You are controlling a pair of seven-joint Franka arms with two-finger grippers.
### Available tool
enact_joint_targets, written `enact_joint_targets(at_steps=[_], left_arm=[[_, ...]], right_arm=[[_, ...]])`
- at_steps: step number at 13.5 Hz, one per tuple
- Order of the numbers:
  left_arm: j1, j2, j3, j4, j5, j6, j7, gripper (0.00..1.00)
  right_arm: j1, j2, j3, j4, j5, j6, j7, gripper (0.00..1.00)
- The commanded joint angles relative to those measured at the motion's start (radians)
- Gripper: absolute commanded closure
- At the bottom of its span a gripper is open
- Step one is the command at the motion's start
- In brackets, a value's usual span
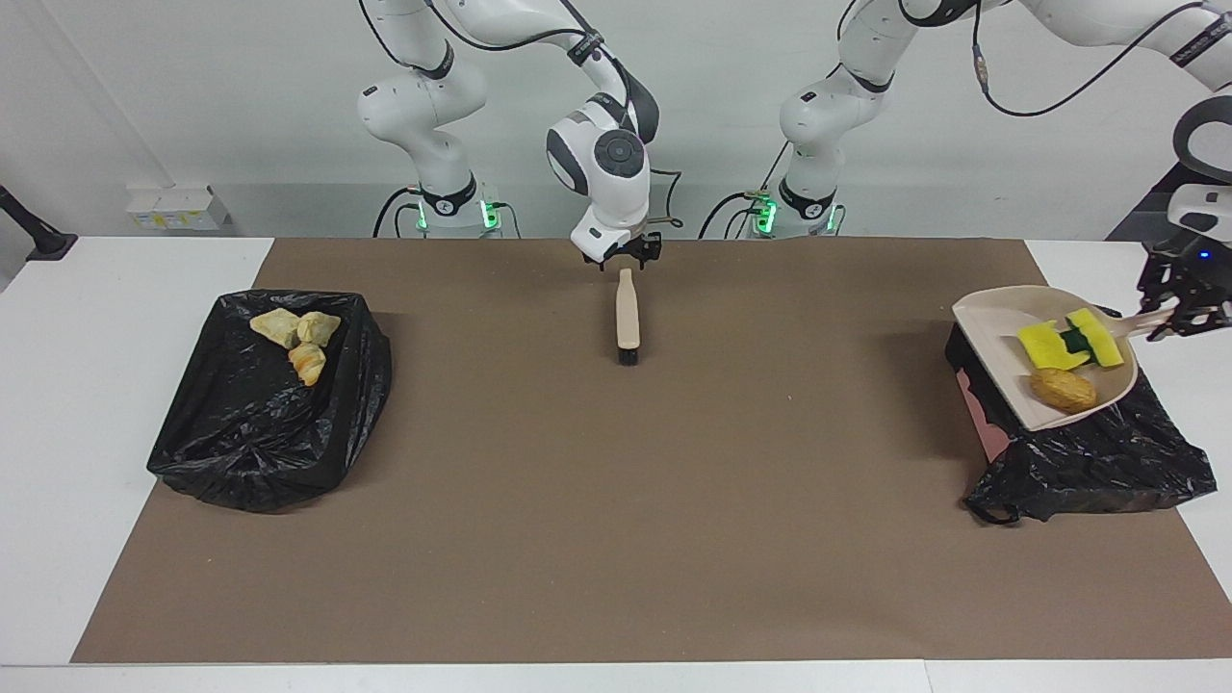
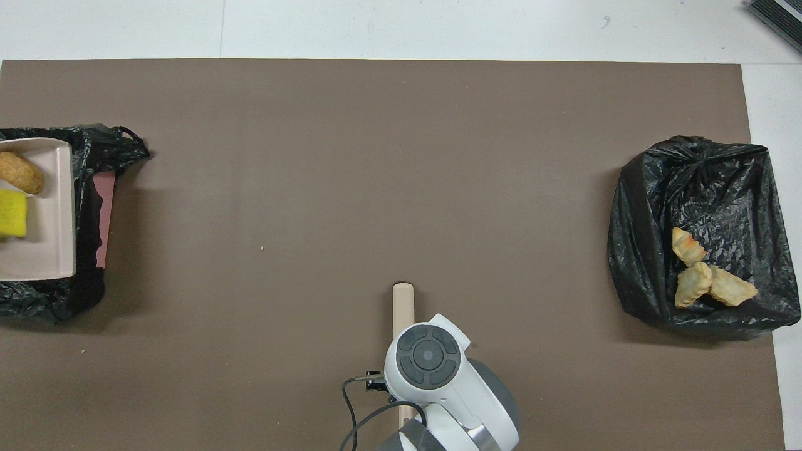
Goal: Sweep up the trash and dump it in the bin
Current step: 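Tip the dustpan into the bag while the right gripper withdraws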
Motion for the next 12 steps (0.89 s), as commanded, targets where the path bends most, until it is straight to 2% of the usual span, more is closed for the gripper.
enact_joint_targets(at_steps=[1, 4, 7, 9, 12], left_arm=[[-0.01, 0.042, -0.011, 0.064, 0.125, 0.015, -0.034, 1.0], [-0.041, 0.034, -0.012, 0.036, 0.344, 0.082, -0.132, 1.0], [-0.052, 0.022, -0.012, 0.018, 0.455, 0.123, -0.172, 1.0], [-0.055, -0.022, -0.012, -0.037, 0.513, 0.187, -0.184, 1.0], [-0.088, -0.066, -0.012, -0.099, 0.67, 0.229, -0.201, 1.0]], right_arm=[[-0.032, 0.033, -0.006, 0.079, -0.039, 0.006, -0.008, 0.0], [-0.116, 0.028, -0.008, 0.132, -0.109, 0.003, -0.01, 0.0], [-0.232, 0.024, -0.008, 0.187, -0.165, 0.002, -0.016, 0.0], [-0.288, 0.024, -0.008, 0.222, -0.199, -0.012, -0.02, 0.0], [-0.361, 0.028, -0.008, 0.227, -0.24, -0.004, -0.103, 0.0]])
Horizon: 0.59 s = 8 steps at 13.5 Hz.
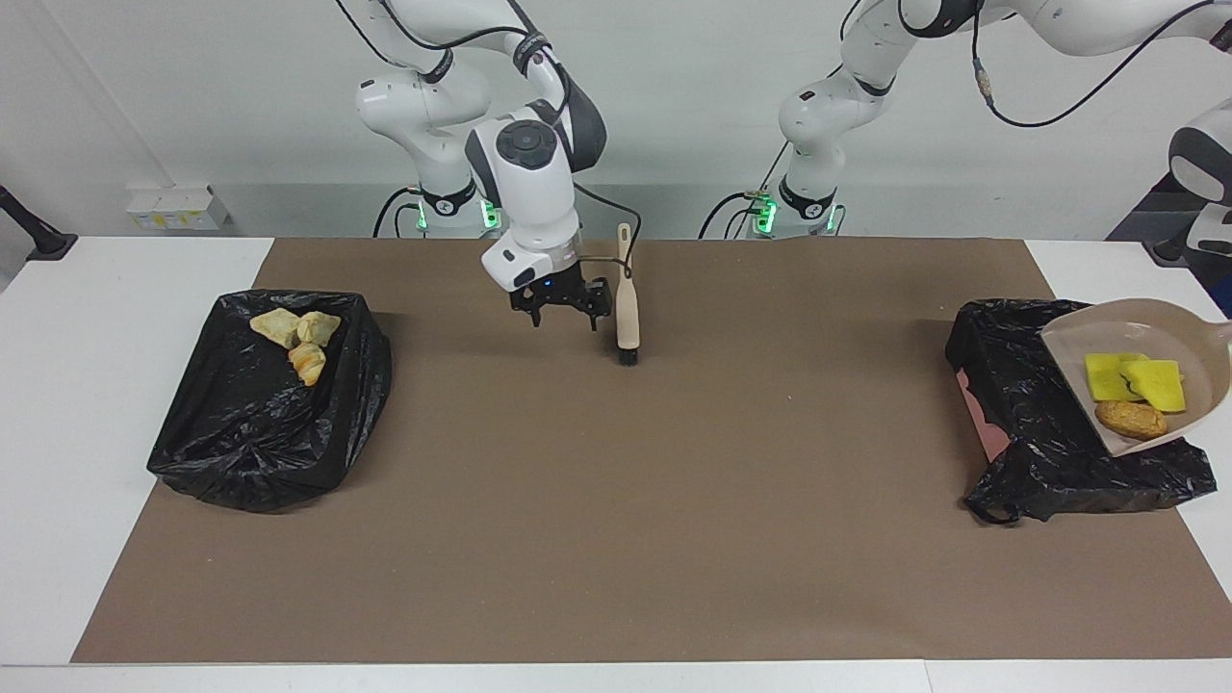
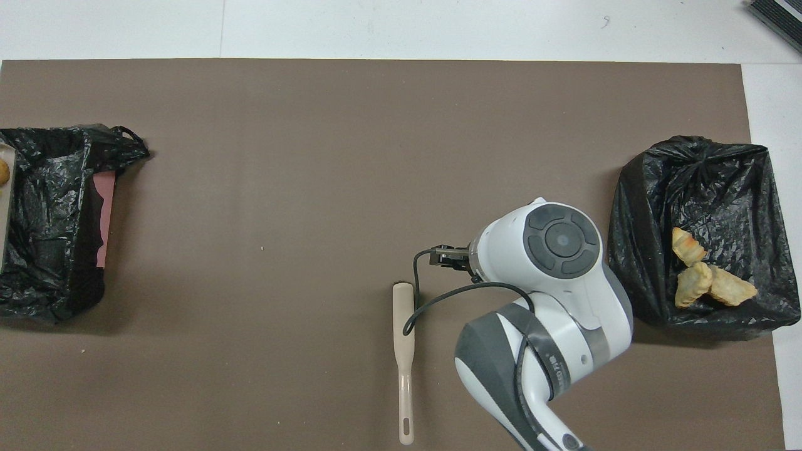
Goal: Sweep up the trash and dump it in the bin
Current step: 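Tip the dustpan into the bag while the right gripper withdraws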
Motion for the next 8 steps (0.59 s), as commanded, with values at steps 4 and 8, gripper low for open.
enact_joint_targets(at_steps=[4, 8], left_arm=[[-0.063, -0.146, 0.012, -0.148, 0.183, 0.036, -0.156, 1.0], [-0.115, -0.215, 0.011, -0.221, 0.372, 0.0, -0.293, 1.0]], right_arm=[[-0.08, 0.021, -0.114, 0.055, -0.052, 0.003, -0.174, 0.0], [-0.087, 0.018, -0.24, 0.145, -0.055, -0.018, -0.332, 0.0]])
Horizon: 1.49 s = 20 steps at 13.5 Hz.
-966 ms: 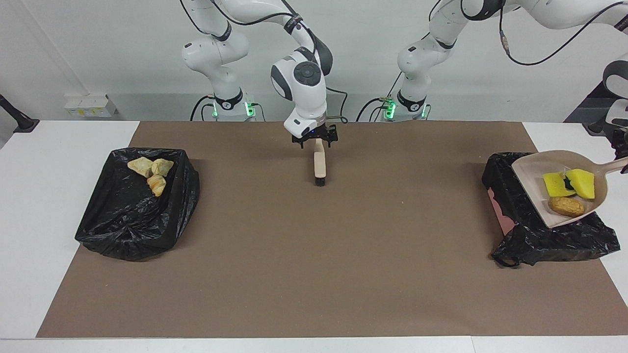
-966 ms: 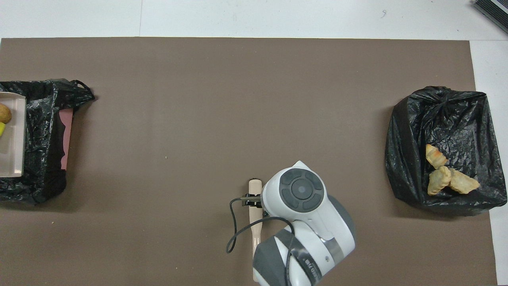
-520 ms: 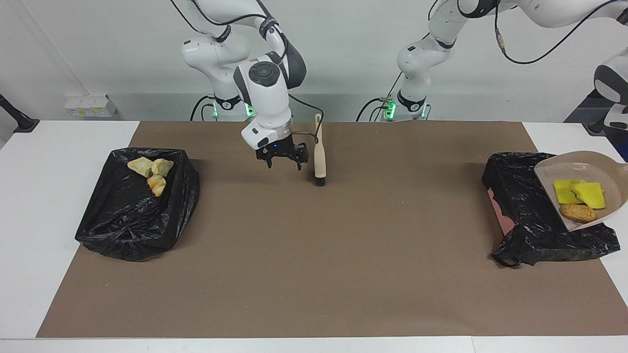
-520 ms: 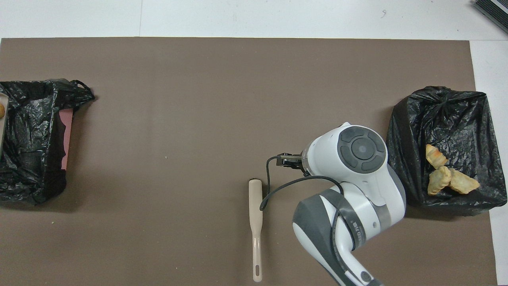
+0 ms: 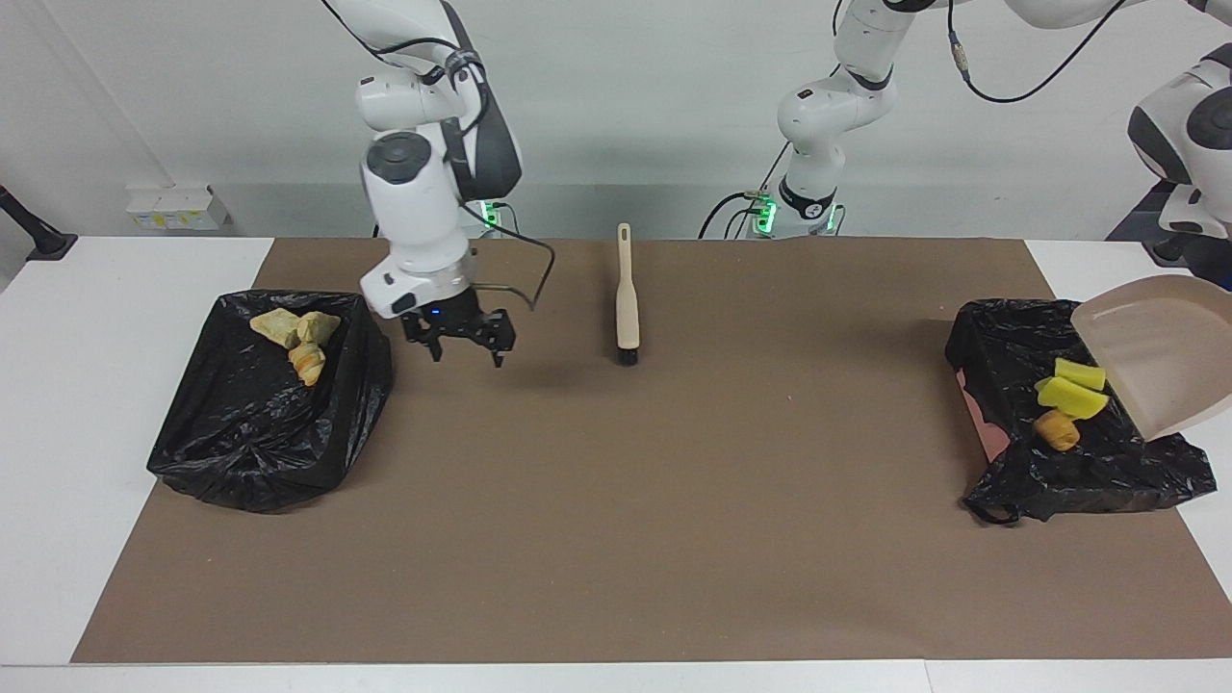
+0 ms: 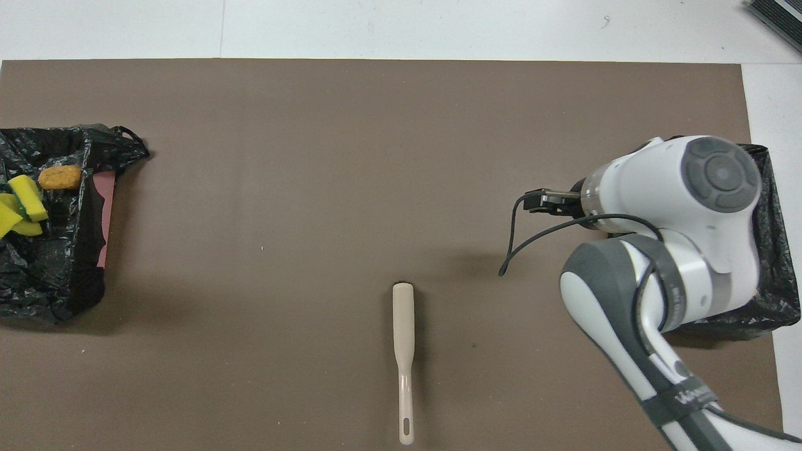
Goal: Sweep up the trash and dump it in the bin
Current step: 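Tip the dustpan into the bag while the right gripper withdraws, then bring the empty dustpan back to the table center with the left gripper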
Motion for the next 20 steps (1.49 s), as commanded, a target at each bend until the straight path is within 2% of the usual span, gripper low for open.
enact_joint_targets(at_steps=[1, 3, 7, 10, 13, 16, 20], left_arm=[[-0.057, -0.068, 0.012, -0.067, 0.111, -0.056, -0.1, 1.0], [-0.082, -0.075, 0.01, -0.067, 0.112, -0.1, -0.124, 1.0], [-0.125, -0.098, 0.004, -0.062, 0.106, -0.145, -0.115, 1.0], [-0.245, -0.102, 0.004, -0.044, 0.049, -0.289, -0.142, 1.0], [-0.351, -0.111, 0.003, -0.044, -0.051, -0.425, -0.257, 1.0], [-0.465, -0.121, 0.003, -0.045, -0.19, -0.539, -0.431, 1.0], [-0.494, -0.133, 0.001, -0.05, -0.454, -0.568, -0.747, 1.0]], right_arm=[[-0.006, -0.003, -0.066, 0.063, -0.021, -0.042, -0.112, 0.0], [-0.011, -0.022, -0.105, 0.121, -0.021, -0.137, -0.18, 0.0], [-0.08, -0.06, -0.091, 0.263, -0.021, -0.364, -0.234, 0.0], [-0.101, -0.092, -0.091, 0.313, -0.019, -0.458, -0.237, 0.0], [-0.092, -0.163, -0.088, 0.3, -0.018, -0.51, -0.209, 0.0], [-0.092, -0.174, -0.094, 0.284, -0.016, -0.519, -0.211, 0.0], [-0.087, -0.174, -0.103, 0.322, -0.01, -0.56, -0.211, 0.0]])
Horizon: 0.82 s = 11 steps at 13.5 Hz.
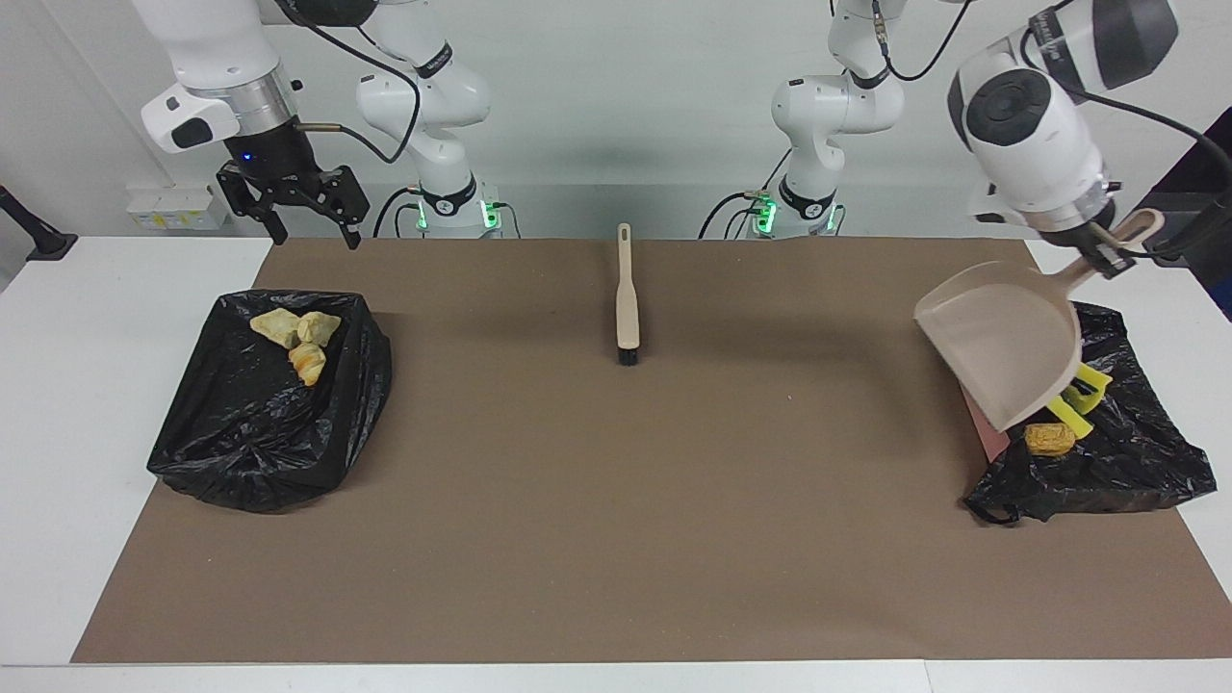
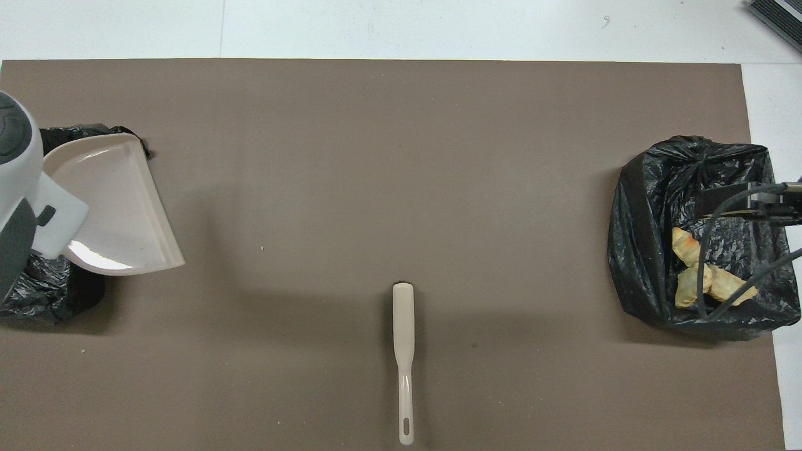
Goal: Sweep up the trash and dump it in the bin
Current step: 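Bring the empty dustpan back to the table center with the left gripper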
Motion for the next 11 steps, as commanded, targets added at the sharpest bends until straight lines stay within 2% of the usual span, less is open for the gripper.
enact_joint_targets(at_steps=[1, 4, 8, 11], left_arm=[[-0.01, -0.028, 0.018, -0.018, -0.174, 0.002, -0.187, 1.0], [-0.008, -0.029, 0.018, -0.027, -0.334, 0.03, -0.324, 1.0], [-0.036, -0.01, 0.017, -0.035, -0.46, 0.093, -0.583, 1.0], [-0.131, 0.025, 0.018, -0.035, -0.489, 0.131, -0.747, 1.0]], right_arm=[[-0.005, -0.009, -0.002, 0.039, -0.007, -0.067, -0.001, 0.0], [0.004, -0.017, -0.019, 0.041, 0.005, -0.105, -0.001, 0.0], [0.008, -0.049, -0.024, -0.007, 0.003, -0.112, -0.004, 0.0], [0.0, -0.046, -0.025, -0.002, 0.002, -0.111, -0.004, 0.0]])
